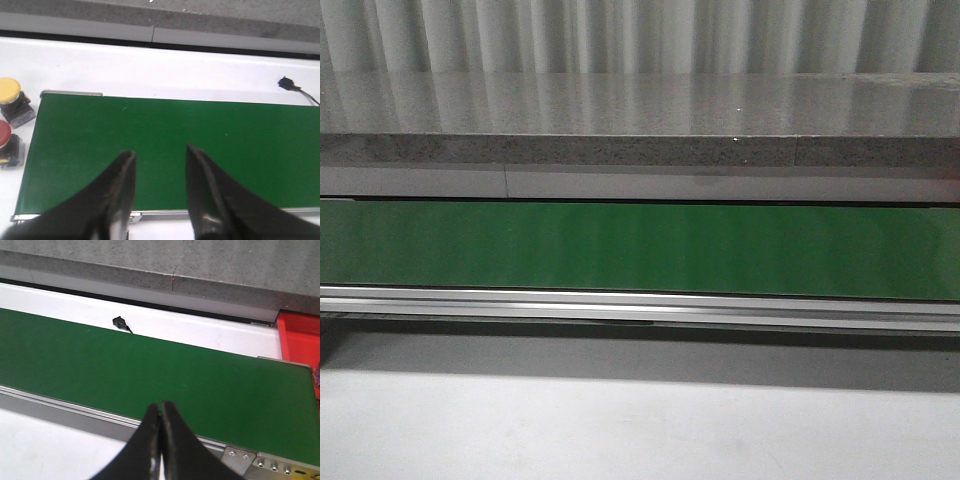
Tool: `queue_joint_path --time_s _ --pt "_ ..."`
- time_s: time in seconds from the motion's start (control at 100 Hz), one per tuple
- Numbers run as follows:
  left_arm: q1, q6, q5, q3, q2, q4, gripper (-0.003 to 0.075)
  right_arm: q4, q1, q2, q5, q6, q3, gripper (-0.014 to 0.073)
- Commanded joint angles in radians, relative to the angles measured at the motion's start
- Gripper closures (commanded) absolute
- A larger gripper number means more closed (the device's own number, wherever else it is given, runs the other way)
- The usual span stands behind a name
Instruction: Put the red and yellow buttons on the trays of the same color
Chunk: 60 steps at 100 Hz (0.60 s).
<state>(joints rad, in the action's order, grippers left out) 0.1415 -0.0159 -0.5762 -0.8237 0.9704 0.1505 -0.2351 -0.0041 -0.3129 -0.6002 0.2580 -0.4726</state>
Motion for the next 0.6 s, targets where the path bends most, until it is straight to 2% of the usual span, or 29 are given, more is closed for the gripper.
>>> queue_joint_path --time_s 0.0,0.12,0.19,0.38,0.59 --pt "-0.043 0.022 0.022 -0.068 0.056 0.000 0.0378 -0.006 0.000 -0.007 0.066 0.011 -0.026 0.0659" --pt "-0.137 0.022 -0.061 -0.129 0.149 0.012 0.0258 -0.006 0.000 -0.007 0.066 0.011 -0.026 0.0659" --pt "-0.201 0.022 -0.111 -0.164 0.205 0.013 0.0213 -0.006 0.000 -0.007 0.066 0.011 -0.026 0.0659" --pt "-0.321 0.050 -0.288 -0.263 0.350 0.013 0.0212 -0.006 0.000 -0.007 0.066 0.011 -0.026 0.0659" --pt "-0.402 0.103 -0.370 -0.354 0.505 0.013 0.0219 -0.006 0.000 -0.007 0.066 0.011 -0.026 0.0659"
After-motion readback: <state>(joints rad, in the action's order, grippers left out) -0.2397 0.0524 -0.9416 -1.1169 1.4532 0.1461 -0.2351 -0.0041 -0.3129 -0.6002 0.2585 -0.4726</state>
